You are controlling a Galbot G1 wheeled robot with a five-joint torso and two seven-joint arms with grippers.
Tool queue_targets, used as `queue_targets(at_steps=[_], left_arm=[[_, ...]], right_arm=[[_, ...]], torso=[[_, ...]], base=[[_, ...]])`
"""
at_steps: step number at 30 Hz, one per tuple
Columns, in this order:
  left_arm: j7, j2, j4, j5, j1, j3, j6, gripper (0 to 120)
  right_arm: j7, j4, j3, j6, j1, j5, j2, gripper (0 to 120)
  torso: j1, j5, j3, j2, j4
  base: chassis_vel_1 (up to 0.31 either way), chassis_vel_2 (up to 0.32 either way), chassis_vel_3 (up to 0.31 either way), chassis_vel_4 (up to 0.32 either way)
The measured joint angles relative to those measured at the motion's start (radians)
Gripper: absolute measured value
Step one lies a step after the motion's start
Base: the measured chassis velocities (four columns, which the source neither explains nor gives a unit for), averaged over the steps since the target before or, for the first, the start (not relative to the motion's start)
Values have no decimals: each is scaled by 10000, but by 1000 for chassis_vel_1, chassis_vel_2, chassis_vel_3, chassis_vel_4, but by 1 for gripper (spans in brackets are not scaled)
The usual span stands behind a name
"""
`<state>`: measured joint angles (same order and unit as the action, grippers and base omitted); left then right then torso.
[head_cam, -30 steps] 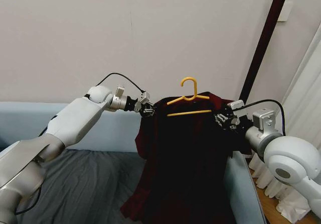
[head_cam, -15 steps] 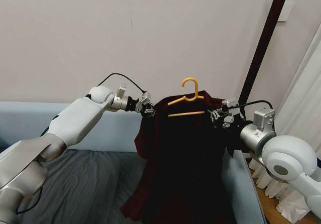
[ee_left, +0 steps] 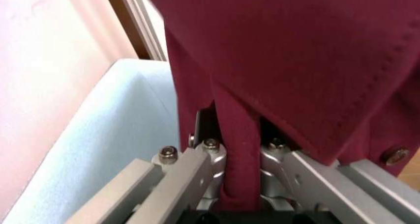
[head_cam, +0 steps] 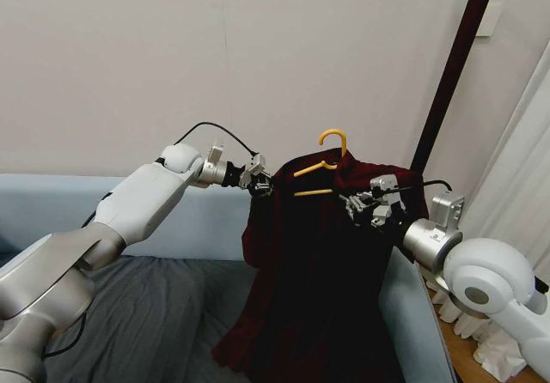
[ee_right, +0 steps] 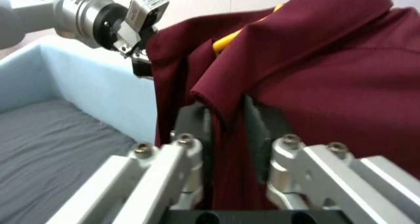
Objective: Pick up the clothes from the sofa and hang them on the clothes hanger.
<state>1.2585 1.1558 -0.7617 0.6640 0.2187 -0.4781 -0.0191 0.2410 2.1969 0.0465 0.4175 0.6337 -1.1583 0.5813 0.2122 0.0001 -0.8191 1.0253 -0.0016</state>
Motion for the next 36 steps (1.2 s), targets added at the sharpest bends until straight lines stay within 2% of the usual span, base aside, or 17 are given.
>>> queue_targets(at_steps=[2, 3, 10, 14, 15, 16, 18, 20, 21, 24, 26, 29, 33, 36], left_arm=[[21, 14, 40, -14, 0, 26, -24, 1], [21, 14, 40, -14, 0, 26, -24, 1], [95, -42, -26, -64, -172, 99, -58, 1], [121, -98, -49, -115, -196, 124, -64, 1], [121, -98, -49, -115, -196, 124, -64, 1], [128, -115, -58, -116, -189, 125, -65, 1], [138, -152, -92, -118, -162, 125, -65, 1], [141, -205, -148, -118, -144, 126, -63, 1], [141, -205, -148, -118, -144, 126, -63, 1], [145, -337, -267, -156, -142, 124, -54, 1], [145, -373, -299, -164, -143, 122, -52, 1], [139, -450, -360, -166, -156, 122, -43, 1], [130, -436, -354, -164, -133, 129, -41, 1], [153, -427, -359, -161, -119, 133, -40, 1]], right_arm=[[166, 56, 25, 9, -6, -13, 0, 30], [166, 56, 25, 9, -6, -13, 0, 30], [293, -284, 318, -479, -279, 5, -105, 55], [282, 26, 555, -840, -127, 81, -141, 74], [282, 26, 555, -840, -127, 81, -141, 74], [315, 176, 598, -830, -72, 130, -180, 79], [715, 546, 681, -475, -9, 184, -276, 87], [1516, 872, 836, 374, -47, 29, -350, 95], [1516, 872, 836, 374, -47, 29, -350, 95], [2371, 1049, 1188, 1573, -308, -554, -510, 100], [2358, 1015, 1325, 1776, -344, -617, -600, 100], [2086, 1099, 1740, 2658, -392, -1189, -980, 100], [2219, 1532, 1677, 3106, -376, -1481, -1105, 100], [2097, 1388, 1614, 3176, -373, -947, -1121, 100]], torso=[[0, -1, 0, 0, 1], [0, -1, 0, 0, 1], [0, -1, 0, 1, 1], [0, -1, 0, 1, 2], [0, -1, 0, 1, 2], [0, -2, 0, 2, 2], [0, -1, 0, 1, 2], [-1, 0, 0, 1, 0], [-1, 0, 0, 1, 0], [0, -1, 1, 1, 2], [0, -1, 0, 1, 3], [0, -2, 0, 1, 0], [-1, -2, 1, 1, 0], [-2, -1, 1, 1, 1]], base=[[0, 0, 0, 0], [0, 0, 0, 0], [0, 0, 0, 0], [0, 0, 0, 0], [0, 0, 0, 0], [0, 0, 0, 0], [0, 0, 0, 0], [0, 0, 0, 0], [0, 0, 0, 0], [0, 0, 0, 0], [0, 0, 0, 0], [0, 0, 0, 0], [0, 0, 0, 0], [0, 0, 0, 0]])
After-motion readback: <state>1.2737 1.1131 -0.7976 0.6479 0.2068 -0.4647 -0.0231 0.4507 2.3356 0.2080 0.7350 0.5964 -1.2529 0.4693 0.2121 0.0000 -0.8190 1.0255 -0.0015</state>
